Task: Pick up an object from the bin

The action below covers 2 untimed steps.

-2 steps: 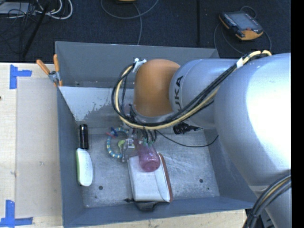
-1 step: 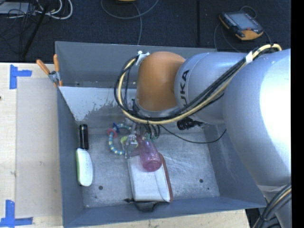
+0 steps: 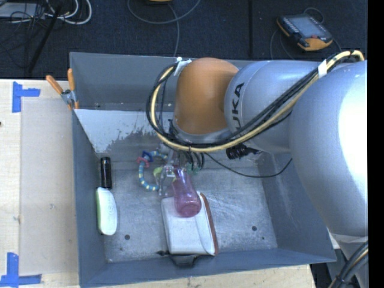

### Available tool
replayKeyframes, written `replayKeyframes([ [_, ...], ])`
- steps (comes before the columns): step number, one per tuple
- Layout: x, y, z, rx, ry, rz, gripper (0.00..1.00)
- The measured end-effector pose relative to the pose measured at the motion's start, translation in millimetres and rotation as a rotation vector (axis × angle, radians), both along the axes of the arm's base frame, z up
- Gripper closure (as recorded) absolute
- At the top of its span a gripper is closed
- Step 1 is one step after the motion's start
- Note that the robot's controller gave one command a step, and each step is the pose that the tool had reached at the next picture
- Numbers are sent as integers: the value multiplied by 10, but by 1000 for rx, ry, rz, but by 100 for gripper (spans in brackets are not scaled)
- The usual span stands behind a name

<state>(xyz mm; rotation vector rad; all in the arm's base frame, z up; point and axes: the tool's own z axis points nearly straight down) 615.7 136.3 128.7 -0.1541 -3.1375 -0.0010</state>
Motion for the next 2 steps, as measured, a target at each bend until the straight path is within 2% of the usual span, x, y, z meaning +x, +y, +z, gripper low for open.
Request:
replayKeyframes([
  [2, -12, -4, 384, -1, 3, 0, 100],
])
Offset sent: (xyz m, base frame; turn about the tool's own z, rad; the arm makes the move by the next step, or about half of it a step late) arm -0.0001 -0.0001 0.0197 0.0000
